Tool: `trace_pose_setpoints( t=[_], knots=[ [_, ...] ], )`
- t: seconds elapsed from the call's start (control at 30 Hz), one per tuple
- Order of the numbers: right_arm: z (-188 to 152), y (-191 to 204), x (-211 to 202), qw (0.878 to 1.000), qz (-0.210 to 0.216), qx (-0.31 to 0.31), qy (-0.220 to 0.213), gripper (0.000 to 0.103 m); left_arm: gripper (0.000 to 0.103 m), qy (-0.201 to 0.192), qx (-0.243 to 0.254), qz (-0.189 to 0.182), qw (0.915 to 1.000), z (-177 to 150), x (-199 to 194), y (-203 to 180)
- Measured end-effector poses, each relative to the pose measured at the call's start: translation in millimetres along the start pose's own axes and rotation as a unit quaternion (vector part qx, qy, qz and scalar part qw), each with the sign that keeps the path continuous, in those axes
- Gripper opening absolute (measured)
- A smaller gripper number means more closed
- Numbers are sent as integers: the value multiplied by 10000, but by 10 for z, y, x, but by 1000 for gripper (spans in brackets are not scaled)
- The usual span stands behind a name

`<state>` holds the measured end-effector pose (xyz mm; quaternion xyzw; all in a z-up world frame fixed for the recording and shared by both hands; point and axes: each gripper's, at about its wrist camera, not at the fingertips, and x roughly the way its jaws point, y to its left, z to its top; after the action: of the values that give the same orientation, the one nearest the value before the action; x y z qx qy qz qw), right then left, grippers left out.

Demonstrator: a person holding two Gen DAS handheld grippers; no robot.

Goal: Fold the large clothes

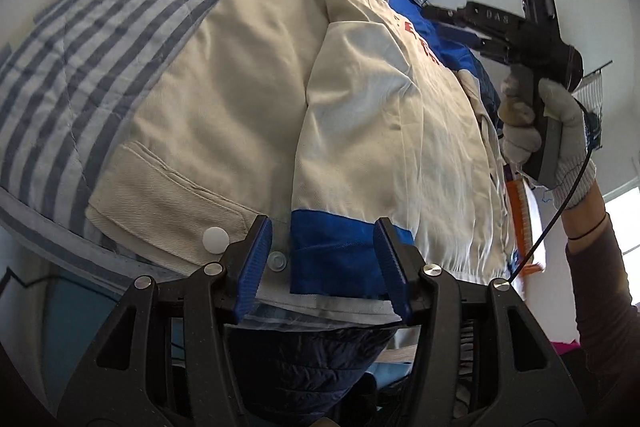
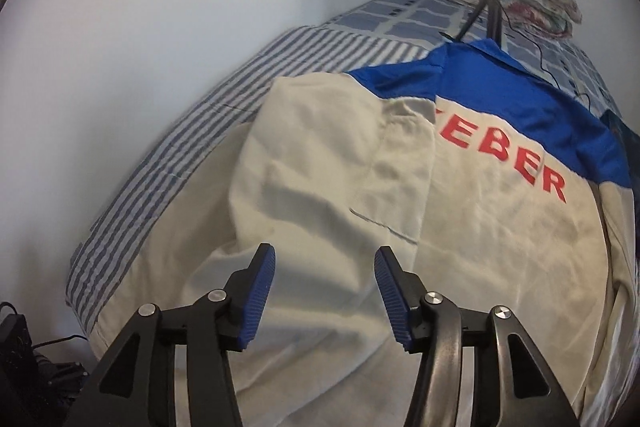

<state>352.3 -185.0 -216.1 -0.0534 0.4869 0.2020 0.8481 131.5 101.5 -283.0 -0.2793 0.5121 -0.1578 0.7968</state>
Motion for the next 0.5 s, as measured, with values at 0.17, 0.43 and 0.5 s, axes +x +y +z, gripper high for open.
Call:
trace_pose_setpoints(
  t=[0.17, 0.43, 0.5],
  knots=[
    [264, 262, 199, 9998, 10, -213, -4, 54, 54, 9, -126, -166, 9998, 38, 60, 29],
    [705, 485, 578, 9994, -90, -317, 70, 54, 23, 251, -77, -274, 9993, 69, 237, -21],
    [818, 516, 675, 9993, -169, -314, 92, 54, 9, 255, -152, -325, 9990, 74, 232, -1]
  ],
)
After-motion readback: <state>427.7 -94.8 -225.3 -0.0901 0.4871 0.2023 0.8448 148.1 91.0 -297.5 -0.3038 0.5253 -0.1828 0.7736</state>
